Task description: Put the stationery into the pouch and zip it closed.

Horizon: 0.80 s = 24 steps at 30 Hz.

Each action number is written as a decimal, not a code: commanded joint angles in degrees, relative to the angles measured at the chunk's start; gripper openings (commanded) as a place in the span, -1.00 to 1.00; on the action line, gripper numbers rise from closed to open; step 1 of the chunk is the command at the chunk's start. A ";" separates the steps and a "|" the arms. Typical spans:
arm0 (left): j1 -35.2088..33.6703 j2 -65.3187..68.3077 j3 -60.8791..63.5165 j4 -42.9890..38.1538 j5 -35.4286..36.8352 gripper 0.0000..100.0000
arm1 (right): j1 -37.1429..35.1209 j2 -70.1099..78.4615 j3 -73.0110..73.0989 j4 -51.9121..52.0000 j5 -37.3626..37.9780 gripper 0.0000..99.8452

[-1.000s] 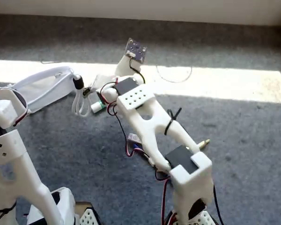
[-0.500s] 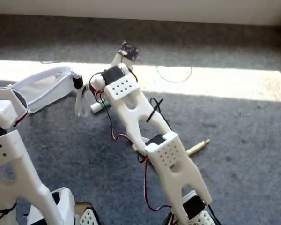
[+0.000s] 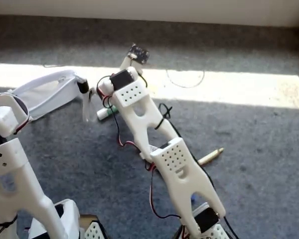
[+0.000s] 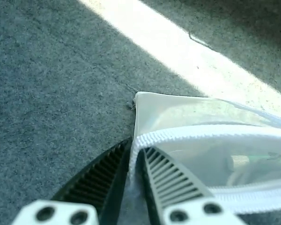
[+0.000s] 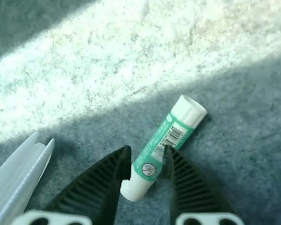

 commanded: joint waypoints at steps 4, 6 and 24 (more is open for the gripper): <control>-0.22 0.92 2.33 -2.11 0.44 -0.99 | 1.63 0.22 -3.30 0.31 -0.44 -0.78; -0.22 0.92 2.77 -2.55 0.44 -0.99 | 1.63 1.01 -3.30 0.31 -0.35 -0.78; -0.22 0.92 3.12 -2.55 0.44 -0.99 | 1.63 7.25 -3.30 -0.57 -0.18 -0.78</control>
